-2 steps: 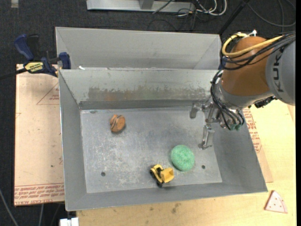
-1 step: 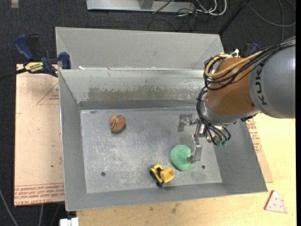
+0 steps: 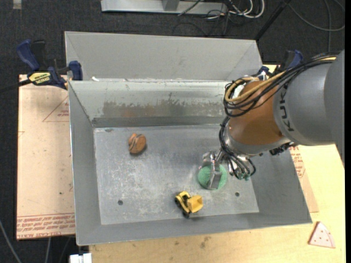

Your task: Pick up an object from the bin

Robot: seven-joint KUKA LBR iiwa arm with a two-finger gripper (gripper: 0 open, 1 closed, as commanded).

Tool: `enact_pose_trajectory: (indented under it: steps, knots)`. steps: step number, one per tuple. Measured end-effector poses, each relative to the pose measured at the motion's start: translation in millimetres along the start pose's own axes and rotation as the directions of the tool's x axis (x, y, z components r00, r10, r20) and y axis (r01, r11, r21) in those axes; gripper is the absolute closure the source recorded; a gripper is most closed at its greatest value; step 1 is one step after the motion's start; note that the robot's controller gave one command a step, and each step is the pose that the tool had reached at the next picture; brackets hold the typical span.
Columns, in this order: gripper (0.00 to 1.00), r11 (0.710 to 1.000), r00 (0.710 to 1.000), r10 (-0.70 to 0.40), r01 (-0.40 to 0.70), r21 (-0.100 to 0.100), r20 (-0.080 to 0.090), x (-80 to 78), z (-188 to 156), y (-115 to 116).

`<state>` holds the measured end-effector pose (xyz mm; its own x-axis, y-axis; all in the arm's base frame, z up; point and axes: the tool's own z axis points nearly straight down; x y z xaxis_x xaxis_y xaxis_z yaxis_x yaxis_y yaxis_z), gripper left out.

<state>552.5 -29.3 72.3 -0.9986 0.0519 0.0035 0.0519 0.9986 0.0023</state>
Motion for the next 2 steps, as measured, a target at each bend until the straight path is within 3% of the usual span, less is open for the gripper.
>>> enact_pose_trajectory:
  steps: [1, 2]
  knots:
    - [1.0, 1.0, 1.0, 0.0, 0.0, 0.0, 0.0, 0.0, 0.0, 0.0]
    - [1.0, 1.0, 1.0, -0.004, 0.004, 0.001, 0.01, 16.1, -158.0, 2.2]
